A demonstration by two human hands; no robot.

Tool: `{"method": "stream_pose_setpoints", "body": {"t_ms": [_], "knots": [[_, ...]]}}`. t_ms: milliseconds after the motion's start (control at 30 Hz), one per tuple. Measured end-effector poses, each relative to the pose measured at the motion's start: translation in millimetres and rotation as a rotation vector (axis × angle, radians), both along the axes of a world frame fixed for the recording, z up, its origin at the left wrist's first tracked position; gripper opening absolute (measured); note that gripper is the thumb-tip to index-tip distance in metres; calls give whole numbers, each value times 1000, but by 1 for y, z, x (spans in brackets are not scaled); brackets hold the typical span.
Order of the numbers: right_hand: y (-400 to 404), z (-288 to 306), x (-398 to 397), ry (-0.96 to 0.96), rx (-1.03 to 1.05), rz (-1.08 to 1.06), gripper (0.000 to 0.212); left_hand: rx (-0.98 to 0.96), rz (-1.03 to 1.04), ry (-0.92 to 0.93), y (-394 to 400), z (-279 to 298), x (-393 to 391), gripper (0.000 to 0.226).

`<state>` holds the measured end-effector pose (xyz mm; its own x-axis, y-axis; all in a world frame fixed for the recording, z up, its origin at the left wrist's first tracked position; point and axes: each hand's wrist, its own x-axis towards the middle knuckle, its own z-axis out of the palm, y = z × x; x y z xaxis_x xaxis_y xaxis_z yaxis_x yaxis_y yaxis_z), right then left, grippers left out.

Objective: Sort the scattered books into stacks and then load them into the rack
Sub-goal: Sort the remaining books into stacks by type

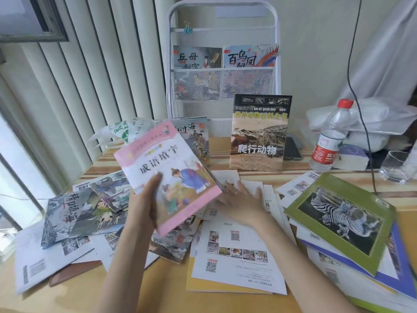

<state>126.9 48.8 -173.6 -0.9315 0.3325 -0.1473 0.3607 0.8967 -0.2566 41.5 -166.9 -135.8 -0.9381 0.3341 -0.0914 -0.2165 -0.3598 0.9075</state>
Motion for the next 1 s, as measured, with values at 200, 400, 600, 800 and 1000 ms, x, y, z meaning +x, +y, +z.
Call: {"method": "stream_pose_setpoints", "body": {"t_ms": [200,400,600,800,1000], "knots": [[-31,4,41,-47,20,35,63,-12,-23,-6,-15,17,-21,21],[-43,28,55,13,-15,22,57,-6,5,-30,-11,8,-24,54],[1,11,-21,66,19,-136,70,0,-21,-95,-3,6,-20,42],[-24,-9,13,220,147,-80,49,-73,-7,-71,10,9,-33,44],[-32,-12,21,220,153,-130,63,-198,-157,-165,40,7,-34,28]]}}
